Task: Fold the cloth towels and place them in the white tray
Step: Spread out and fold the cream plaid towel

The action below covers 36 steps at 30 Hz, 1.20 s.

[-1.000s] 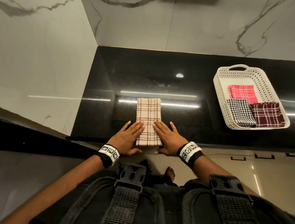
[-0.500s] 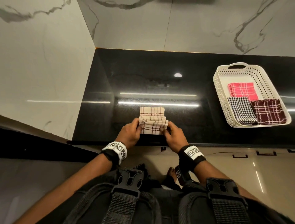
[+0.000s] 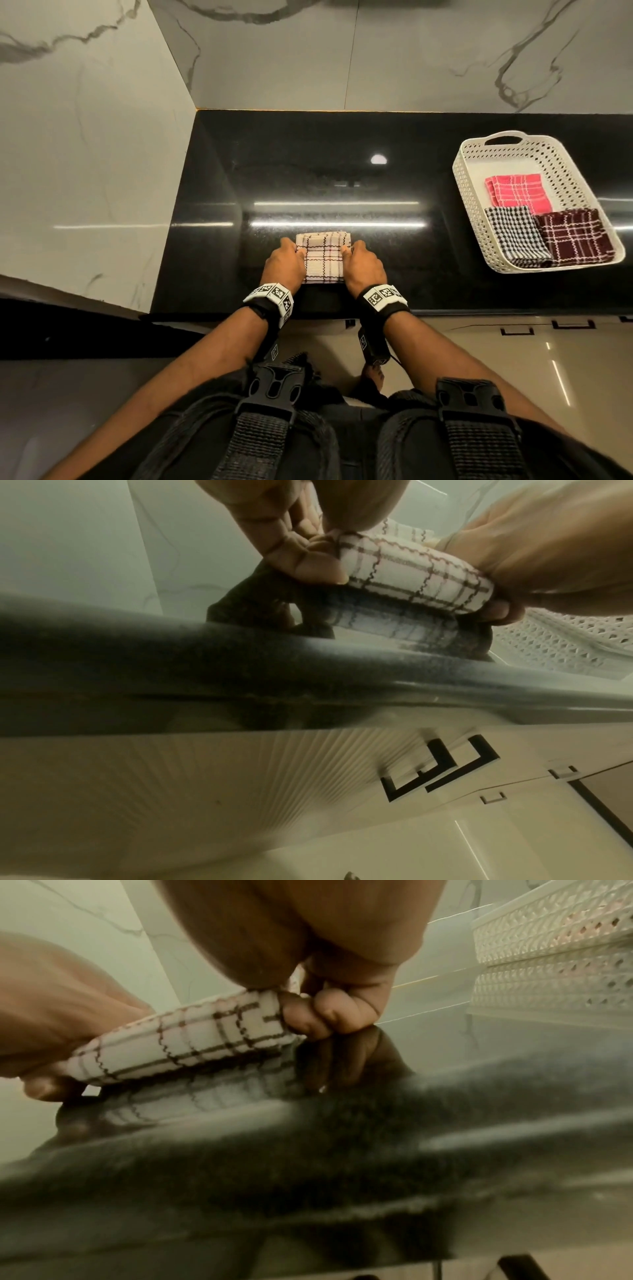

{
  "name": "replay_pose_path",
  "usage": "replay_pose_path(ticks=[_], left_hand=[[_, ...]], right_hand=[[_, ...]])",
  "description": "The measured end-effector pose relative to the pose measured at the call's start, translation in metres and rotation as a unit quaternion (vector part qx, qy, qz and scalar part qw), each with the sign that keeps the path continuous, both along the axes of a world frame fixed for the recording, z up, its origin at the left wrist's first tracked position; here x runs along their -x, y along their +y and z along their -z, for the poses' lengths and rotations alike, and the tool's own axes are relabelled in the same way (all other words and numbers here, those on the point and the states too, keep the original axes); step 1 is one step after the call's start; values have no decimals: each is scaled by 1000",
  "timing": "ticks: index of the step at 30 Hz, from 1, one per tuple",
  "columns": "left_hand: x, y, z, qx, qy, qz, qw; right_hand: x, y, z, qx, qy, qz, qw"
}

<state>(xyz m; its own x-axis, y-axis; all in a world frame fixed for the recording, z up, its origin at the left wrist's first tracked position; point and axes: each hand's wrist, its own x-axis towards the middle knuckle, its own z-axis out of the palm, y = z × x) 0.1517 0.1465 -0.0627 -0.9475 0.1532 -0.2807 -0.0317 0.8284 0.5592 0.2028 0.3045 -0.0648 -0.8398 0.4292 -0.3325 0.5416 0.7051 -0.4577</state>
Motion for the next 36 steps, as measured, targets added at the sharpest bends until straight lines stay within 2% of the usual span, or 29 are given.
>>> replay_pose_path(ticks=[3, 5, 7, 9, 10, 12, 16, 18, 23, 26, 28, 30, 32, 36], left_hand=[[-5, 4, -4, -29, 12, -46, 998], [-15, 1, -5, -31, 83, -34, 995], [-25, -7, 0, -5, 211, 67, 975], [-33, -11, 12, 40, 295, 208, 932], [-33, -12, 19, 63, 304, 264, 913], [-26, -12, 26, 117, 270, 320, 900], [-1, -12, 26, 207, 142, 341, 906], [6, -10, 23, 219, 113, 351, 903], [39, 5, 2, 148, 42, 308, 939], [57, 13, -7, 135, 5, 266, 955], [63, 20, -11, 130, -46, 238, 961], [65, 26, -13, 107, -86, 225, 965], [68, 31, -14, 47, -120, 220, 967], [76, 66, -37, -83, -169, 289, 939]], right_hand=[[-2, 4, -3, 41, 30, 38, 998], [-15, 3, -4, 38, 109, 31, 993], [-32, 0, -3, -54, 165, -52, 983], [-42, -5, -1, -111, 139, -175, 968], [-41, -7, 1, -119, 104, -224, 962], [-32, -9, 6, -124, 39, -275, 953], [-12, -1, 14, -111, -21, -293, 949], [-7, 3, 17, -98, -39, -299, 949], [-1, 8, 15, -43, -63, -293, 953], [-13, 12, 8, 10, 18, -215, 976], [-22, 18, 4, 42, 54, -166, 984], [-28, 26, 3, 79, 62, -144, 984], [-28, 34, 1, 126, 59, -122, 983], [-27, 76, -13, 266, 75, -27, 961]])
